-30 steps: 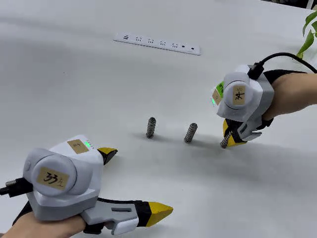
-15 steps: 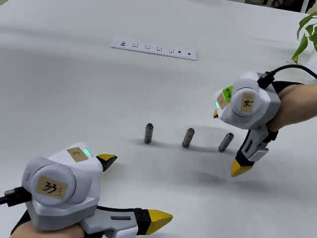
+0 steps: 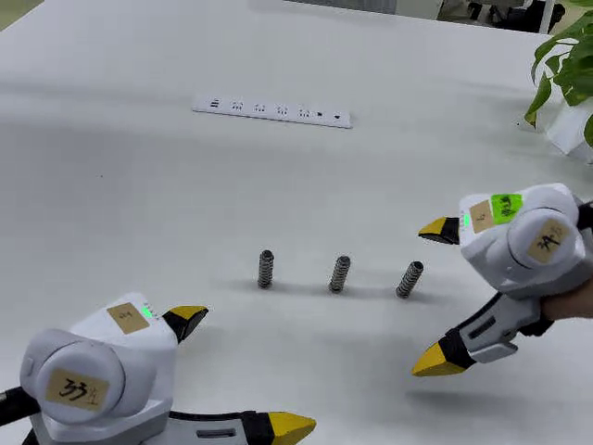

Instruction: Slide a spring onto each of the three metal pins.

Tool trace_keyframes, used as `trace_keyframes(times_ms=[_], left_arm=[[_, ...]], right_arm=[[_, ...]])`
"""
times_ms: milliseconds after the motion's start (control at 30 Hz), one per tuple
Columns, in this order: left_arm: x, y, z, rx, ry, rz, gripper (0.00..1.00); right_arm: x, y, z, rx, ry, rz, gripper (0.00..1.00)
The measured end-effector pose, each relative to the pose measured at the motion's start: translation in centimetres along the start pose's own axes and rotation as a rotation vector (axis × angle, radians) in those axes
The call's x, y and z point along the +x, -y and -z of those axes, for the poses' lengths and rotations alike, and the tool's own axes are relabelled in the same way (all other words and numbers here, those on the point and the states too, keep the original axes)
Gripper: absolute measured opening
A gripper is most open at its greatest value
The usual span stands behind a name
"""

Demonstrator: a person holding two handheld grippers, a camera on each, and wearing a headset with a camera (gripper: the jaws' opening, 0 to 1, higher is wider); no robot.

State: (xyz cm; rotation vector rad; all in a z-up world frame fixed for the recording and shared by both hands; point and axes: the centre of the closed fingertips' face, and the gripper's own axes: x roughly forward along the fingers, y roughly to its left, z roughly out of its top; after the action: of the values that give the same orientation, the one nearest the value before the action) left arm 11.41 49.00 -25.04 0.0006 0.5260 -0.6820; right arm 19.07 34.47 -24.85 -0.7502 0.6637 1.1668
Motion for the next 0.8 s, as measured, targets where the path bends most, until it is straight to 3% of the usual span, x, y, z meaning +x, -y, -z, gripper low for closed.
trace_keyframes(times_ms=[100, 167, 233, 433, 533, 800], left_arm=[[0.0, -0.1, 0.1, 0.000, -0.003, -0.012, 1.00], [0.1, 0.0, 0.8, 0.011, -0.044, -0.004, 1.00], [0.2, 0.0, 0.8, 0.023, -0.055, -0.006, 1.00], [0.1, -0.3, 0.1, 0.015, -0.039, -0.028, 1.00], [0.0, -0.5, -0.3, 0.030, -0.047, -0.042, 1.00], [0.3, -0.7, -0.3, 0.024, -0.039, -0.048, 1.00]], right_arm=[[-0.9, -0.7, 0.3, 0.064, 0.070, 0.047, 0.99], [-1.3, -1.2, 1.1, 0.108, 0.079, 0.071, 0.99], [-1.7, -1.0, 1.6, 0.104, 0.106, 0.139, 0.99], [-2.2, -2.2, 2.8, 0.214, 0.154, 0.176, 0.99], [-2.3, -2.5, 2.7, 0.276, 0.207, 0.199, 0.99], [-2.4, -3.9, 3.6, 0.319, 0.209, 0.208, 0.99]])
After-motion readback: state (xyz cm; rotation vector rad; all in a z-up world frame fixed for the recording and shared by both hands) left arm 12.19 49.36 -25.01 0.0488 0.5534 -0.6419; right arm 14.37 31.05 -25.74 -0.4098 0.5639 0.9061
